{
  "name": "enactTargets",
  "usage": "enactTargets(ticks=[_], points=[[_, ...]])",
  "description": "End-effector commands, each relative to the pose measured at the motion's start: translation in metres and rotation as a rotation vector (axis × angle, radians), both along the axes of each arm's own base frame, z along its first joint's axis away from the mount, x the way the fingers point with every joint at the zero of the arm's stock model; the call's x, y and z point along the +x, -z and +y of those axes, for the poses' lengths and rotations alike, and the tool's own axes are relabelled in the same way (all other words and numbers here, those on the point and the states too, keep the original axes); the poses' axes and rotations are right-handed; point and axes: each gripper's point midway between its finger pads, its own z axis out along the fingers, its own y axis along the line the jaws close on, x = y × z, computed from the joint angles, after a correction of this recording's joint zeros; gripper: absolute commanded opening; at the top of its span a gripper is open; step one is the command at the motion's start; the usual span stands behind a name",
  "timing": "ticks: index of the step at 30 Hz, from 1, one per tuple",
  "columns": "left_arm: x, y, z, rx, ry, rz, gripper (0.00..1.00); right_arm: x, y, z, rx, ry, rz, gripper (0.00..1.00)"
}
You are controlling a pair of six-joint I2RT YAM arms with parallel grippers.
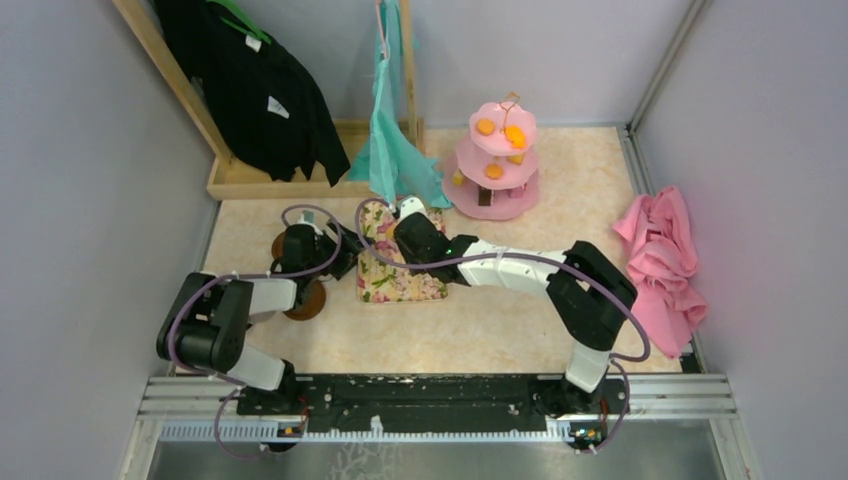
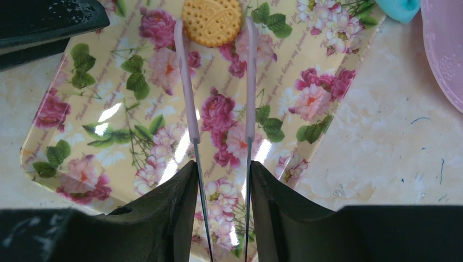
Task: Serve the afternoon tea
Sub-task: Pick up the desert from the tray.
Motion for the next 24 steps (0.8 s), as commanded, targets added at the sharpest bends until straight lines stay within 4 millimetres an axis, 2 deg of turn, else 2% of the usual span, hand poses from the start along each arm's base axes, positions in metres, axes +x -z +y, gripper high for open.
enactTargets(ticks=[1, 17, 24], points=[[0.001, 0.006, -0.002, 0.008, 0.012, 0.013, 0.85, 0.020, -0.022, 0.012, 0.053, 0.015, -0.052, 0.39], [0.006, 0.015, -0.003, 0.010, 0.013, 0.029, 0.85, 0.038, -0.011, 0.017, 0.045, 0.010, -0.027, 0.41], [0.007, 0.017, -0.003, 0.008, 0.015, 0.033, 0.85, 0.037, -0.005, 0.012, 0.025, 0.015, -0.016, 0.41]])
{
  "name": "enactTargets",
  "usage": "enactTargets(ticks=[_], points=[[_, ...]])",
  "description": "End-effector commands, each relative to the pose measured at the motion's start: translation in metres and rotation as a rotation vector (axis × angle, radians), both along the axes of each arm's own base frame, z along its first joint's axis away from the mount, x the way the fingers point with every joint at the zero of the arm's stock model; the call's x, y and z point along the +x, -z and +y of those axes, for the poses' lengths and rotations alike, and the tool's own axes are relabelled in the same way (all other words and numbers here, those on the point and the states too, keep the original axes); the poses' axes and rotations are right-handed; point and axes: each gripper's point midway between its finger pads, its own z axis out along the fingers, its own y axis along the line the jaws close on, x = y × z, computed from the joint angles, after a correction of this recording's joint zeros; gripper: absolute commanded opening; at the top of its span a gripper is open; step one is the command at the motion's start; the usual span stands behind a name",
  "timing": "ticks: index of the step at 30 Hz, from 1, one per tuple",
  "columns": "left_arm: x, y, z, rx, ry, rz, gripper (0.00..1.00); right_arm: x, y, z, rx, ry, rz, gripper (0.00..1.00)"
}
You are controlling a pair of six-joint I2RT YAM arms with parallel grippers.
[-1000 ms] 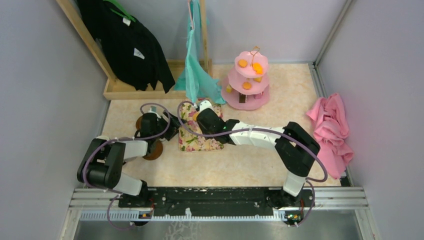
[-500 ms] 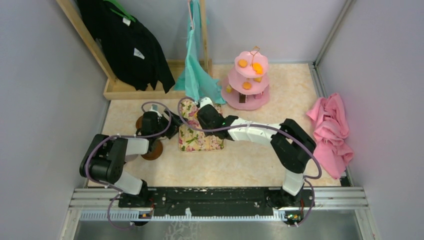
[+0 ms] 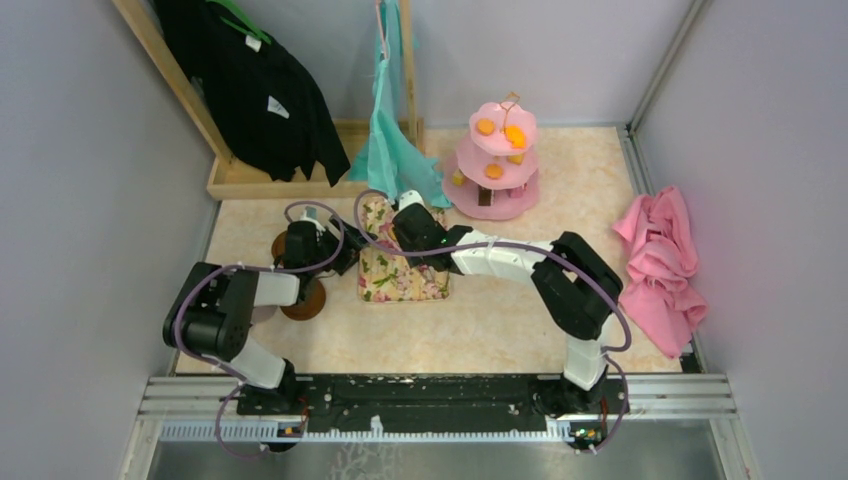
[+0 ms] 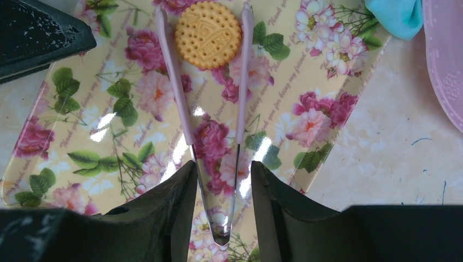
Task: Serve the afternoon tea
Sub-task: Pick up the desert from the tray.
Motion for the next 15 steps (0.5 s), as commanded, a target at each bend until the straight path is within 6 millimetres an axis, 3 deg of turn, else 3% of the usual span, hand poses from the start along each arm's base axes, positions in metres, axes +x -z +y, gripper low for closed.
enactTargets(ticks=[1, 6, 8, 15], points=[[-0.005, 0.017, 0.002, 0.022, 0.004, 0.056, 0.85, 0.011, -0.017, 0.008, 0.037, 0.002, -0.045, 0.42], [-0.007, 0.020, 0.002, 0.021, 0.003, 0.062, 0.85, 0.009, -0.002, -0.001, 0.015, -0.014, -0.039, 0.50], [-0.008, 0.022, 0.002, 0.022, 0.004, 0.065, 0.85, 0.007, 0.004, -0.001, 0.036, -0.027, -0.032, 0.58], [-0.009, 0.024, 0.003, 0.022, 0.003, 0.071, 0.85, 0.012, 0.016, -0.005, 0.090, -0.034, -0.035, 0.59]])
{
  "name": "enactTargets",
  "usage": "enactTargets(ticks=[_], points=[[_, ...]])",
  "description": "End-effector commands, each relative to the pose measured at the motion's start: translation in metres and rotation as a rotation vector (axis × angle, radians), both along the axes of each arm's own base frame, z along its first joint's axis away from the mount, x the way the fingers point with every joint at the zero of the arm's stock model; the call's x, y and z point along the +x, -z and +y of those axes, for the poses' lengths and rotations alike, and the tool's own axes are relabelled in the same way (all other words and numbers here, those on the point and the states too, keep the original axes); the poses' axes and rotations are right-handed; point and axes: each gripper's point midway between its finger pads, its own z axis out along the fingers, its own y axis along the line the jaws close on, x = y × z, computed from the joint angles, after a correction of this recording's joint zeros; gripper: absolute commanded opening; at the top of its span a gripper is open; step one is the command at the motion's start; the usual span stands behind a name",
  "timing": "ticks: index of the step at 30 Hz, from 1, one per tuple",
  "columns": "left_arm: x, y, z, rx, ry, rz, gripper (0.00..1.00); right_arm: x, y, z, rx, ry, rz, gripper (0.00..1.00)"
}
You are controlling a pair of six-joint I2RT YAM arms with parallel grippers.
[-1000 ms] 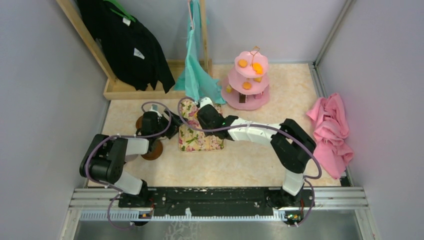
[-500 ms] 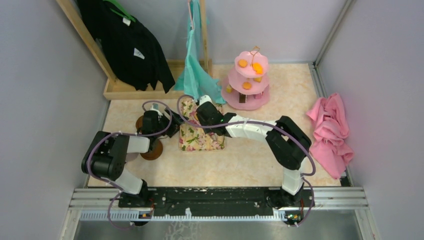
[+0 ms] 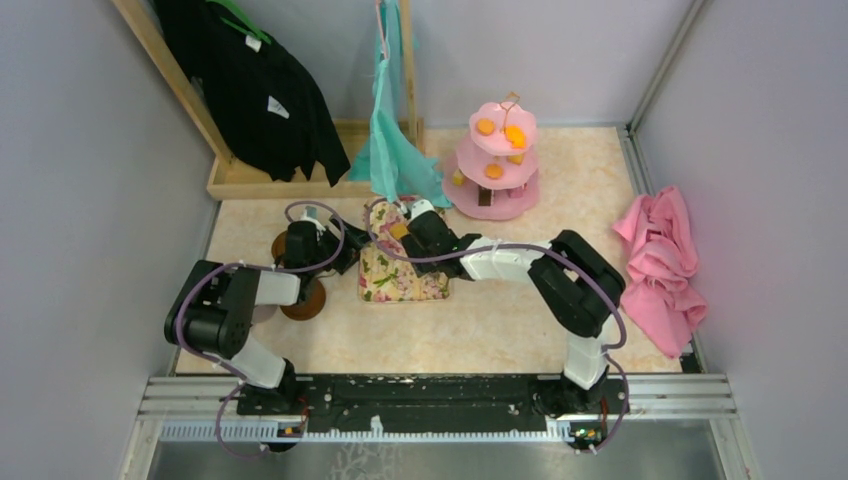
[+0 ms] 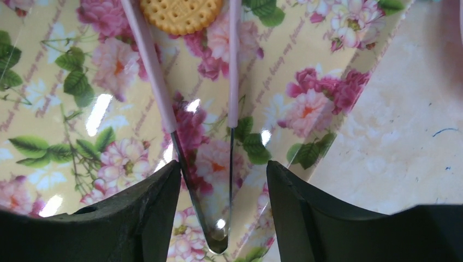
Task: Serve the afternoon tea
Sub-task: Pick up the desert from the tray.
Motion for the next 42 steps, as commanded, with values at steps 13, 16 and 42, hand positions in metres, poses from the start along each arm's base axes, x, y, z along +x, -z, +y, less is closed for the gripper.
enactTargets(ticks=[13, 16, 42], points=[[-0.012, 0.027, 0.005, 0.032, 0.000, 0.086, 0.85, 0.014, 0.001, 0.018, 0.114, -0.059, -0.028, 0.59], [-0.012, 0.028, 0.005, 0.032, -0.002, 0.087, 0.85, 0.016, 0.005, 0.015, 0.114, -0.054, -0.021, 0.59], [-0.013, 0.022, 0.006, 0.026, -0.006, 0.079, 0.85, 0.011, 0.000, 0.018, 0.154, -0.109, 0.022, 0.20]])
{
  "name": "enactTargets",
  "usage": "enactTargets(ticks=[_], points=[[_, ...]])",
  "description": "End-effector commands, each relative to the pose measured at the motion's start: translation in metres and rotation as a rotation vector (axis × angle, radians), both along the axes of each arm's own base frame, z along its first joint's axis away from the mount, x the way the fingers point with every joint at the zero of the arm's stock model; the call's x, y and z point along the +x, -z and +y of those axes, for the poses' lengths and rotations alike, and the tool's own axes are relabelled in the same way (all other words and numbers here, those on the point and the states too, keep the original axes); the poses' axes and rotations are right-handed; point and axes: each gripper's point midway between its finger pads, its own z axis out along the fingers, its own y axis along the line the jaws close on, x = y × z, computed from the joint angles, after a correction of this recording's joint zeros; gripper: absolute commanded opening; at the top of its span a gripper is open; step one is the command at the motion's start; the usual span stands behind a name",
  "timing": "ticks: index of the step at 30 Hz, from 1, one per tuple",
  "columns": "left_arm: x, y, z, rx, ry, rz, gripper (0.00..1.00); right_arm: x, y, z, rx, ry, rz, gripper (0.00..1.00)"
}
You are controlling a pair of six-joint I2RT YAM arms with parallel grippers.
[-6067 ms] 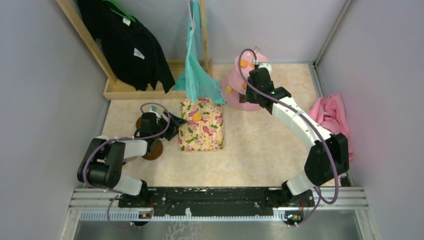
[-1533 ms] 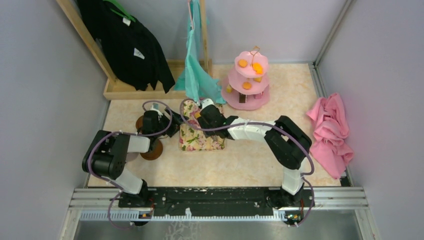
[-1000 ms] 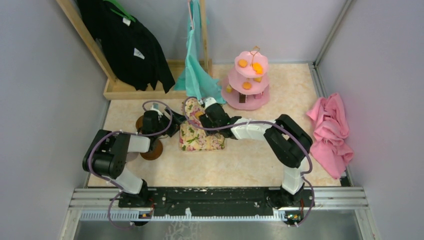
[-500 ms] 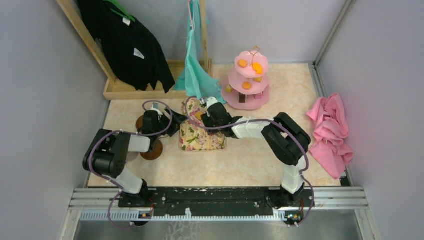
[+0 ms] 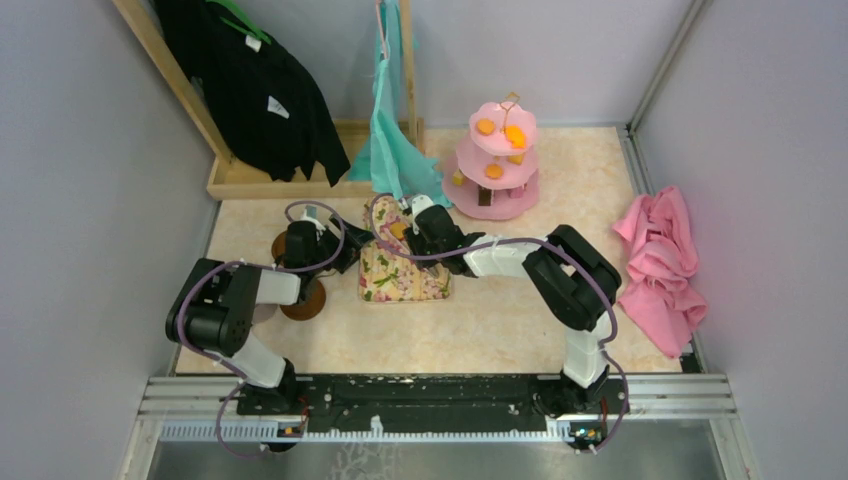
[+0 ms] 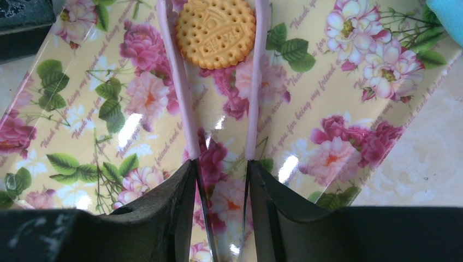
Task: Serve the afternoon tea
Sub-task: Pick up the desert from the tray.
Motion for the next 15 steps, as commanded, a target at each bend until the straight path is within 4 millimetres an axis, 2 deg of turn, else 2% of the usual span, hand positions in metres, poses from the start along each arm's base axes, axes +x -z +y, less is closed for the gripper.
enactTargets(ticks=[1, 3, 15], points=[[-0.015, 0.021, 0.006, 0.032, -0.008, 0.087, 0.85, -0.006, -0.008, 0.000, 0.011, -0.020, 0.020, 0.19], [-0.016, 0.021, 0.007, 0.032, -0.010, 0.088, 0.85, -0.006, -0.011, -0.001, 0.013, -0.019, 0.020, 0.15], [-0.016, 0.008, 0.010, 0.042, -0.026, 0.067, 0.85, -0.008, -0.052, -0.004, 0.030, 0.023, -0.018, 0.11]])
